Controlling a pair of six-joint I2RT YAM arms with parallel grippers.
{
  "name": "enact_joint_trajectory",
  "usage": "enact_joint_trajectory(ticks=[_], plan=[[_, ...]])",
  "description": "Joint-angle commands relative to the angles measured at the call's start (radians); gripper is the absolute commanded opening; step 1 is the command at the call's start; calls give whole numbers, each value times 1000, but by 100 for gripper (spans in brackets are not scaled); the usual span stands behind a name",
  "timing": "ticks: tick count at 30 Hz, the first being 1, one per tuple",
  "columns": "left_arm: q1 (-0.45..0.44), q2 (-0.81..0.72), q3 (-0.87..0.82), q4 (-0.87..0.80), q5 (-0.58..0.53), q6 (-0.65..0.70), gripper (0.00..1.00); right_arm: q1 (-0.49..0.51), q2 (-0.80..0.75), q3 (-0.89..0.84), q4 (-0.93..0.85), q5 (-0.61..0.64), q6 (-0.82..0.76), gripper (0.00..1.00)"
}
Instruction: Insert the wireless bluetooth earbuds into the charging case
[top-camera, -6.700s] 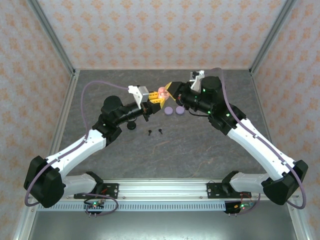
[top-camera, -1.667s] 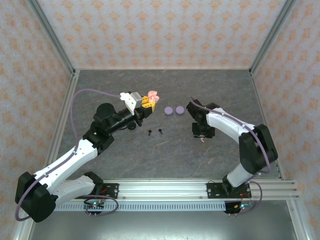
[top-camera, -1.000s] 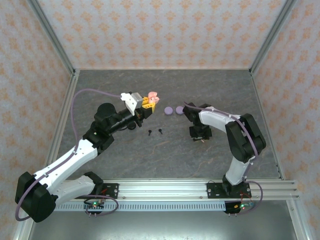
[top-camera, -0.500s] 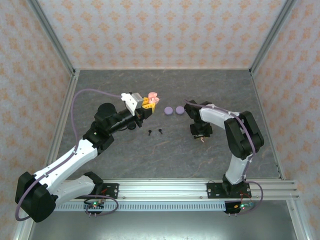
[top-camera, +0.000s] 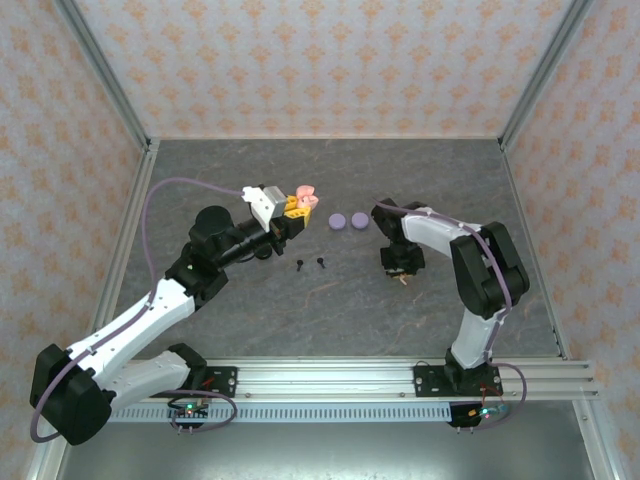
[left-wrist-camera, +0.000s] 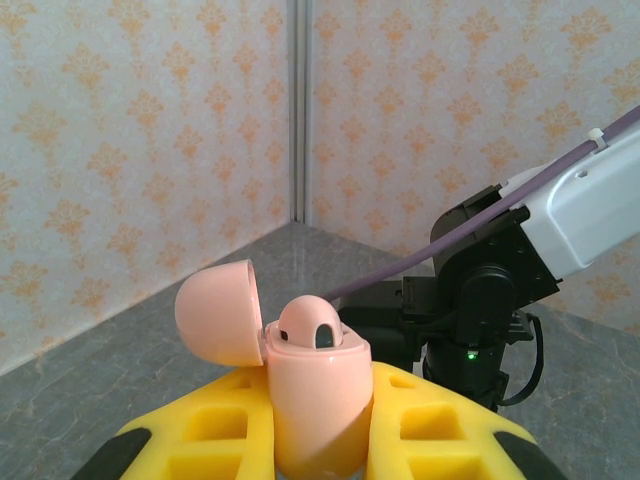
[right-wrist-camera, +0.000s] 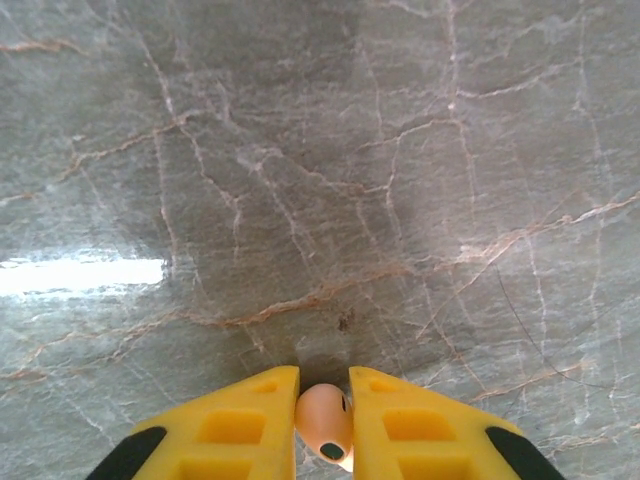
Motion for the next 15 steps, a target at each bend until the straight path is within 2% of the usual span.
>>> enact_joint_trajectory(ticks=[1, 10, 15], plan=[[-9, -32, 4, 23, -23, 14, 0, -17, -43, -35, 24, -69, 9, 16], [-9, -23, 10, 135, -28, -50, 0, -46, -427, -7, 253, -352, 171, 16], [-10, 19, 58, 206, -18, -69, 0, -46, -590, 40, 541, -485, 366, 16]])
